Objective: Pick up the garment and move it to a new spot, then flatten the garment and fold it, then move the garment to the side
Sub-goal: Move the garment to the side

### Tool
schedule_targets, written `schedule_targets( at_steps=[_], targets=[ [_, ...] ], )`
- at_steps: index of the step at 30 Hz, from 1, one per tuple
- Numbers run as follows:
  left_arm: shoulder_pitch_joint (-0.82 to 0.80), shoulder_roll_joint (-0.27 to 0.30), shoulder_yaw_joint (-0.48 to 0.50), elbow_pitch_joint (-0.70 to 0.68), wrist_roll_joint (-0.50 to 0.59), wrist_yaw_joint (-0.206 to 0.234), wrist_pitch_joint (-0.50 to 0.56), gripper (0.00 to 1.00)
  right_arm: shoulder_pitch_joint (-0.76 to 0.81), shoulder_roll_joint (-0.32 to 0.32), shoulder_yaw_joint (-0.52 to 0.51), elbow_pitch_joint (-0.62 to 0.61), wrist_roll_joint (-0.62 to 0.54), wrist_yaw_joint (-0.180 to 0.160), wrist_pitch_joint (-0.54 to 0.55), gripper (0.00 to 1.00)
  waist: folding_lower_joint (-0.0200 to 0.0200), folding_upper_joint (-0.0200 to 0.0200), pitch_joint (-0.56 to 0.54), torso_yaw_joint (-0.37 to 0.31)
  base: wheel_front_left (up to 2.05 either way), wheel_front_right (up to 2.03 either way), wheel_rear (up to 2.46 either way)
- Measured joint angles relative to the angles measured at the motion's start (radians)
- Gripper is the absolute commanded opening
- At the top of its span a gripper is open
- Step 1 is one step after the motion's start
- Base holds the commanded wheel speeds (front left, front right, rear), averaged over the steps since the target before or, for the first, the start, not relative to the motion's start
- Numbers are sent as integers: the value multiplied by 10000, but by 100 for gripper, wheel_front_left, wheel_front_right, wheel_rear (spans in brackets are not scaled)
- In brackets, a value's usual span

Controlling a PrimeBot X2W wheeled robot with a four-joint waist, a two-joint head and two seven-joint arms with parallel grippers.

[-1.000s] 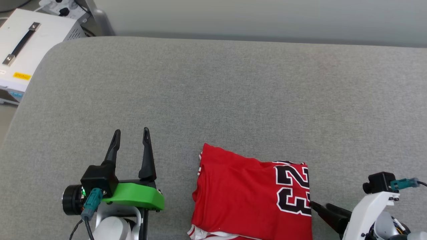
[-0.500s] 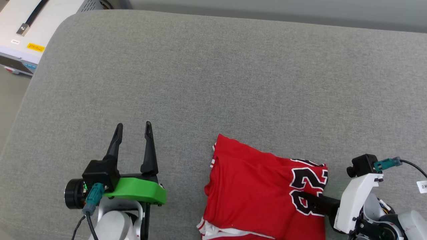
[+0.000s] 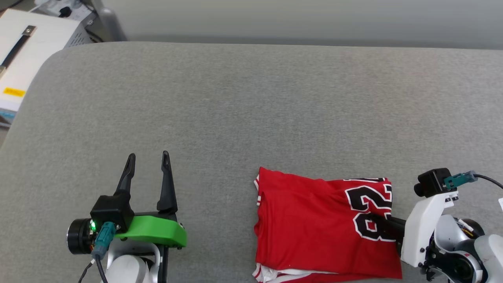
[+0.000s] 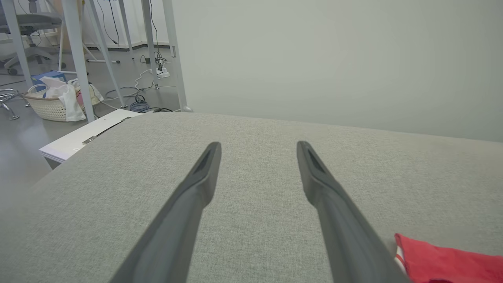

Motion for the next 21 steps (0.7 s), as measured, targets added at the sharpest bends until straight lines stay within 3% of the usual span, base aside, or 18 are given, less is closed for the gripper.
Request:
schedule_targets(
  at_steps=[7,12,21],
  targets=[
    [4,65,-75,-228,140,-40,2,100,-26,-750,-393,-384,-869,0,109,0,0,0,-87,-1271,0,0,0],
    [-308,201,-186,-447,316,-94,121,100,-508,-918,-625,-309,-1375,0,27,0,0,0,63,-2351,0,0,0],
    [-1784,543,-640,-846,863,-366,784,100,-2486,-1218,-884,1076,-2337,2,-1162,0,1,0,1134,-3942,0,0,0]
  ],
)
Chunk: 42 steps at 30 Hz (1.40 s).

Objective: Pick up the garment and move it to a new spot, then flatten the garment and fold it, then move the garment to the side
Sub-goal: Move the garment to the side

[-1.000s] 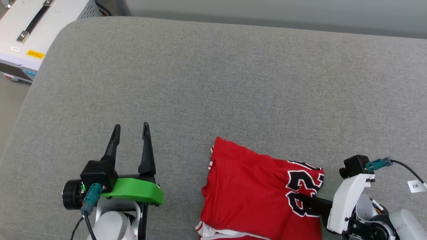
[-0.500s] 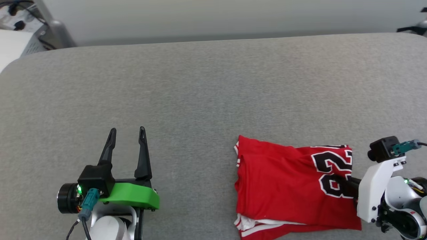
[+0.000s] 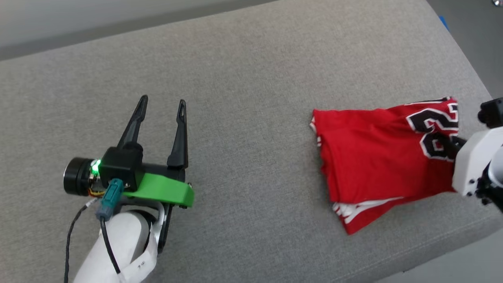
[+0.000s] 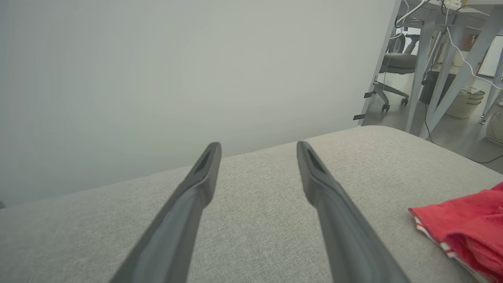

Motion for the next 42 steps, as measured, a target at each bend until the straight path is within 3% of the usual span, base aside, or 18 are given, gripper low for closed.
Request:
schedule_targets(
  at_steps=[6,14,25,26,27,28,29,36,42],
  targets=[
    [-947,107,-286,-184,341,-257,278,100,-1590,-811,-334,1735,-909,0,-848,0,0,0,1108,-420,0,0,0],
    [-1894,69,-616,-383,598,-424,410,100,-3685,-1317,-1348,4769,-1848,0,-2477,0,2,0,2595,-337,0,0,0],
    [-2462,40,-763,-550,755,-466,454,100,-5357,-1078,-2543,8163,-3064,0,-4901,0,1,0,3972,325,0,0,0],
    [-2489,33,-784,-550,755,-464,447,100,-5431,-1037,-2667,8491,-3172,0,-5058,14,1,0,4042,413,0,0,0],
    [-2521,27,-796,-552,755,-464,430,100,-5478,-1014,-2786,8773,-3323,0,-5283,36,1,0,4105,496,0,0,0],
    [-2556,12,-813,-546,754,-466,412,100,-5523,-995,-2941,9031,-3436,0,-5532,81,1,0,4161,576,0,0,0],
    [-2576,-6,-830,-539,754,-464,366,100,-5567,-995,-3060,9254,-3572,0,-5683,100,0,0,4194,636,0,0,0],
    [-2570,-69,-851,-201,662,-453,128,100,-5722,-1162,-4109,10230,-4840,0,-7455,100,0,0,4018,884,0,0,0],
    [-2325,-309,-794,401,267,-420,-280,100,-5399,-1160,-5233,9651,-5730,0,-7906,100,0,0,3386,968,0,0,0]
  ],
)
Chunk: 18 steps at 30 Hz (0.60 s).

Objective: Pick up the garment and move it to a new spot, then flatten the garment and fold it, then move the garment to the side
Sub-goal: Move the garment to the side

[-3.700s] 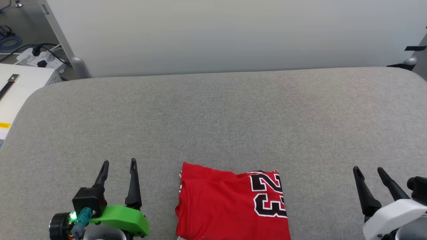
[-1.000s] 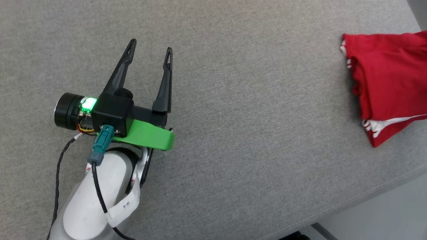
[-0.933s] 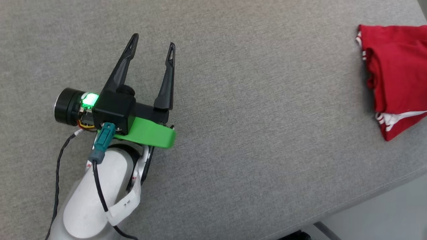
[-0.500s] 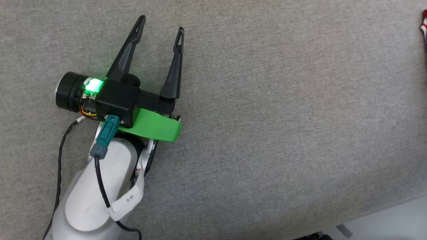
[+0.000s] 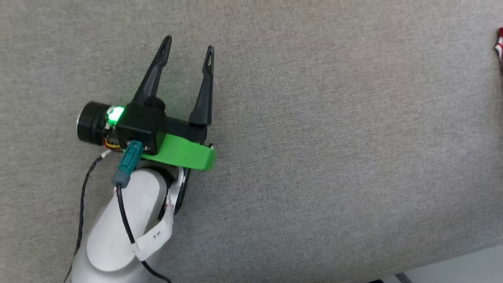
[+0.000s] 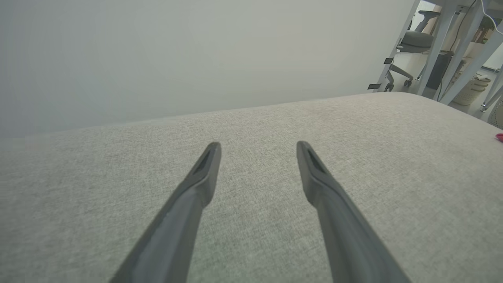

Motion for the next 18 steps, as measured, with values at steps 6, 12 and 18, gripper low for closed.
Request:
schedule_targets(
  at_steps=[6,12,18],
  targets=[
    [848,-146,163,560,-368,104,-316,100,1716,1126,-825,-2502,-42,0,-23,100,-1,0,-962,121,0,0,0],
    [2126,-324,408,932,-755,280,-441,100,4506,2750,-859,-4995,119,0,-33,100,-2,-1,-2392,351,0,0,0],
    [2853,-462,502,1137,-970,280,-502,100,6225,3724,-140,-6504,637,0,31,100,-2,-1,-3443,657,0,0,0]
  ],
)
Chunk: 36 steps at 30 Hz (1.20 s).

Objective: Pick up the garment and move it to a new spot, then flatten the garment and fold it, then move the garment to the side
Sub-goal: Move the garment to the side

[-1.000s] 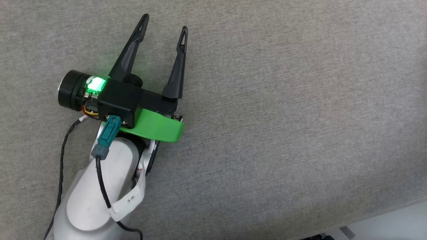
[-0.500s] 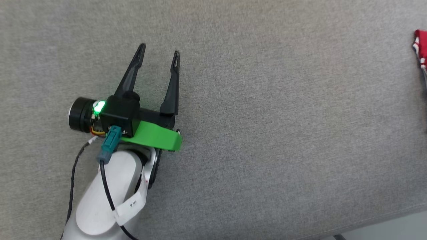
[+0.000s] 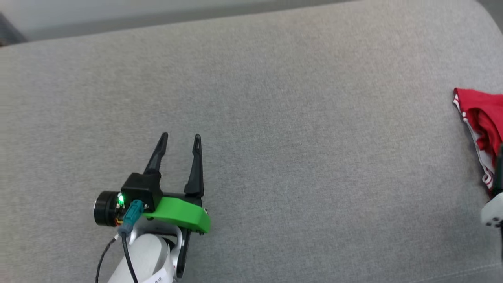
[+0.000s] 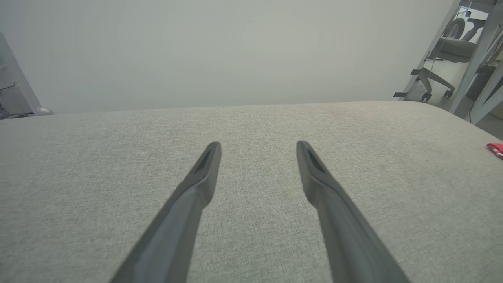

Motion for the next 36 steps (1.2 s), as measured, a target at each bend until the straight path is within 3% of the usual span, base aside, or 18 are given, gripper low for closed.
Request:
schedule_targets(
  at_steps=[12,25,36],
  targets=[
    [670,-236,332,391,-111,-190,-2,100,2742,1511,1373,-3601,508,0,1210,100,0,0,-1274,1276,0,0,0],
    [1825,-127,1103,520,-113,-286,-2,100,4369,1875,2610,-6197,617,0,2313,100,0,1,-2660,1971,0,0,0],
    [2212,-54,1080,692,-113,-412,-2,100,4890,1962,3003,-7181,468,0,2778,100,0,1,-3199,1921,0,0,0]
  ],
)
